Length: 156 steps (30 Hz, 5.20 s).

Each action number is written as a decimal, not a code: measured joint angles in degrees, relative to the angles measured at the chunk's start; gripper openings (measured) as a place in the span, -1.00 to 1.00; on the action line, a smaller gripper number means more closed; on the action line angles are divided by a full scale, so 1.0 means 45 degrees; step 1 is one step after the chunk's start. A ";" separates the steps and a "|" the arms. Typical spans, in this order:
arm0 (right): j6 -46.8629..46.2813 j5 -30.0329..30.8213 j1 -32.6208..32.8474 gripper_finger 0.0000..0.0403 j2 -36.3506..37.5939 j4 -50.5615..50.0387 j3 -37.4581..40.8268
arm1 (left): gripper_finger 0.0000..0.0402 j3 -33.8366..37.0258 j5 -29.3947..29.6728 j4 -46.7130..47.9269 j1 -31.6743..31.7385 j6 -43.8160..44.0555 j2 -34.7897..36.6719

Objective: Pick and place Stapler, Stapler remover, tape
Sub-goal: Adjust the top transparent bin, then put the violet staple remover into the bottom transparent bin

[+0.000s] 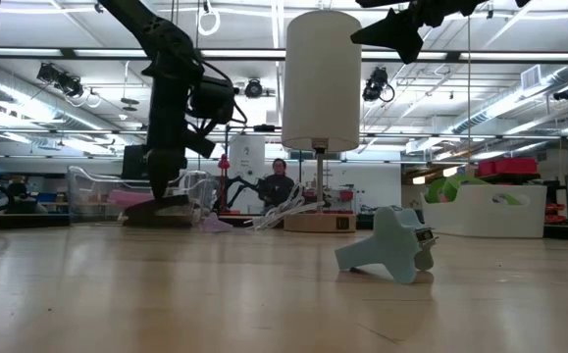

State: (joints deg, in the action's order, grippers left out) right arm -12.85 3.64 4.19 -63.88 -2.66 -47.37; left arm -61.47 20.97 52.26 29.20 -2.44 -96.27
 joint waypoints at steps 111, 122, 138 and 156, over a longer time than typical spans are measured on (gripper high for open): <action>-0.0171 0.0085 0.0000 -0.10 0.3453 -0.6686 0.0000 | 0.72 -0.3742 -0.1075 -0.0234 -0.2261 -0.0275 -0.3721; -0.1363 0.0092 0.0000 -0.08 0.3444 -0.6484 0.0000 | 0.67 -0.3742 -0.2044 -0.0521 -0.1782 -0.0804 -0.3721; -0.1321 0.0095 0.0000 -0.08 0.3434 -0.6229 0.0000 | 0.67 -0.3737 -0.0592 -0.0589 -0.2919 0.0404 -0.3774; -0.1334 0.0097 0.0000 -0.08 0.3434 -0.5790 0.0000 | 0.66 -0.3742 -0.0629 -0.0074 -0.3137 0.1396 -0.4330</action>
State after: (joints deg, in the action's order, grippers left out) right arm -18.85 4.08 4.19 -48.42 -28.71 -47.37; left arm -78.30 18.14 51.93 15.09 3.84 -115.76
